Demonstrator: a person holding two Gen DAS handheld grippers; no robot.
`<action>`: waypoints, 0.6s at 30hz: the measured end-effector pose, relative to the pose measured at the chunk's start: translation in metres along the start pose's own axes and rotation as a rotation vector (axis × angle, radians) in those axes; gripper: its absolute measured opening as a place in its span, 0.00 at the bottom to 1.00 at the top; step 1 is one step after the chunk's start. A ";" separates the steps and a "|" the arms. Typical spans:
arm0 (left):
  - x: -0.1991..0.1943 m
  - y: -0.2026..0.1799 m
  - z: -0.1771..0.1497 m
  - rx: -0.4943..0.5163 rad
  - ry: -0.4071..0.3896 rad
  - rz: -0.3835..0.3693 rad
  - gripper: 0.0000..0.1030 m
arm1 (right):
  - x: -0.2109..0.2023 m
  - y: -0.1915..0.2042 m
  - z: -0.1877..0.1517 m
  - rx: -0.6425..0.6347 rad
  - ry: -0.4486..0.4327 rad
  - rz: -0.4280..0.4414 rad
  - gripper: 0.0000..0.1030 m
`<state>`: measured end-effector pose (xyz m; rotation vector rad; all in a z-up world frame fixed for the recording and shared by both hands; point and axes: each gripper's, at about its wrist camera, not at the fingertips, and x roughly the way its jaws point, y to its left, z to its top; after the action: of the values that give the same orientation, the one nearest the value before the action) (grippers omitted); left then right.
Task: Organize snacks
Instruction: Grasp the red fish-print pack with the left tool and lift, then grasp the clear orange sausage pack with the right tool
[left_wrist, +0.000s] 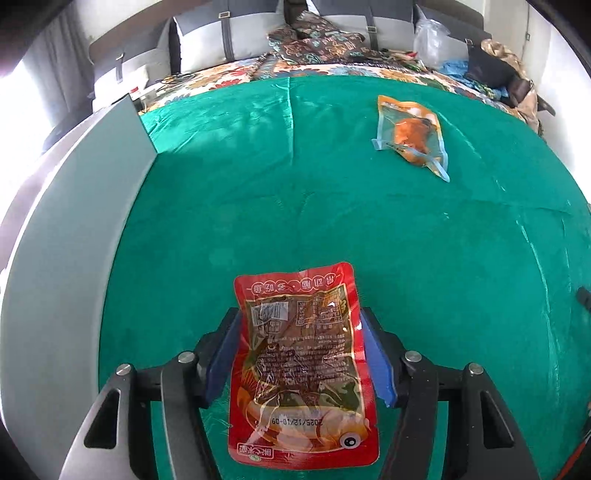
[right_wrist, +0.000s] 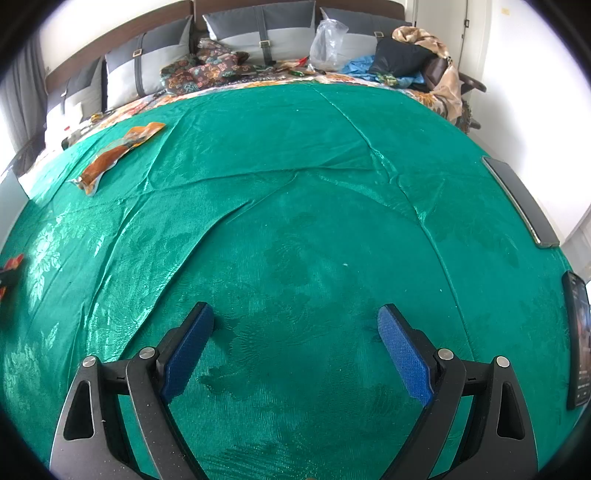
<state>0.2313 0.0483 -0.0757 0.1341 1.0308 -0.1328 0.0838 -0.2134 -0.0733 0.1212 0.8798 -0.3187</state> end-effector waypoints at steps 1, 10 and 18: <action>0.003 0.000 -0.001 -0.008 -0.001 0.003 0.67 | 0.000 0.000 0.000 0.000 0.000 0.000 0.90; 0.016 0.007 -0.005 -0.084 -0.052 -0.013 1.00 | 0.000 0.000 0.000 0.000 0.000 0.001 0.90; 0.015 0.006 -0.008 -0.088 -0.094 -0.004 1.00 | 0.000 0.000 0.000 0.000 -0.001 0.001 0.90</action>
<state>0.2333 0.0553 -0.0924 0.0460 0.9419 -0.0961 0.0837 -0.2136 -0.0729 0.1219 0.8791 -0.3174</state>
